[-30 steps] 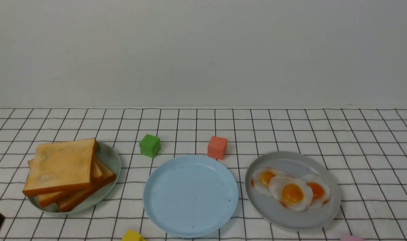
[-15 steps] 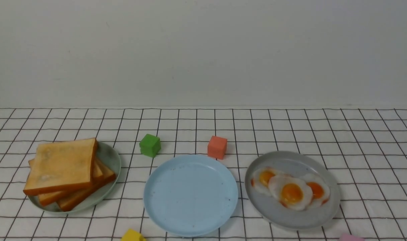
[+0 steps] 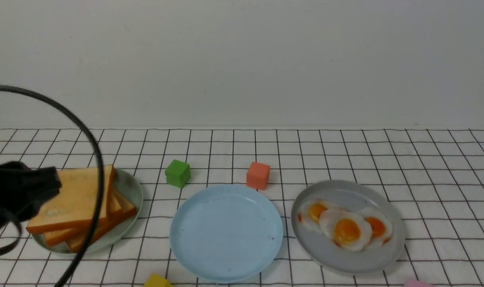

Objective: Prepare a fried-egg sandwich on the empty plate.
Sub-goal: Use the left arm to grab a slice of bread

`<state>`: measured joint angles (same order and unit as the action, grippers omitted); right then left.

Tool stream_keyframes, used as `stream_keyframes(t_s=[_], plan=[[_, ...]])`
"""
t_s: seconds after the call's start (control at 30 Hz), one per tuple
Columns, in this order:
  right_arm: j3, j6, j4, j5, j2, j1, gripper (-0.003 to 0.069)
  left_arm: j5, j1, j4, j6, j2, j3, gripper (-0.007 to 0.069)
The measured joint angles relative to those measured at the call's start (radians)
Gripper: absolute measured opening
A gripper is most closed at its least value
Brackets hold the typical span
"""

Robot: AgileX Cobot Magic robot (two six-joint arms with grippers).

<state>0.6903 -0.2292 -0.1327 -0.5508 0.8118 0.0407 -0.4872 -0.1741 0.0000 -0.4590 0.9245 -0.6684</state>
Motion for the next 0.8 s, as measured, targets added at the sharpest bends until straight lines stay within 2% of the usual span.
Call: stream_keyframes(t_s=[0.23, 0.3, 0.57, 0.6, 0.8], plan=[[0.000, 0.137, -0.114, -0.101, 0.106, 0.155, 0.0241, -0.140, 0.134, -0.016, -0.026, 0.214, -0.146, 0.0238], [0.000, 0.169, -0.152, -0.122, 0.151, 0.202, 0.0241, -0.215, 0.227, -0.047, 0.001, 0.276, -0.220, 0.0238], [0.000, 0.180, -0.175, -0.124, 0.196, 0.246, 0.0241, -0.304, 0.455, -0.153, 0.225, 0.490, -0.351, 0.0238], [0.000, 0.180, -0.175, -0.124, 0.196, 0.247, 0.0241, -0.304, 0.455, -0.153, 0.225, 0.490, -0.351, 0.0238], [0.000, 0.180, -0.175, -0.123, 0.196, 0.247, 0.0241, -0.346, 0.507, -0.300, 0.417, 0.662, -0.416, 0.0238]])
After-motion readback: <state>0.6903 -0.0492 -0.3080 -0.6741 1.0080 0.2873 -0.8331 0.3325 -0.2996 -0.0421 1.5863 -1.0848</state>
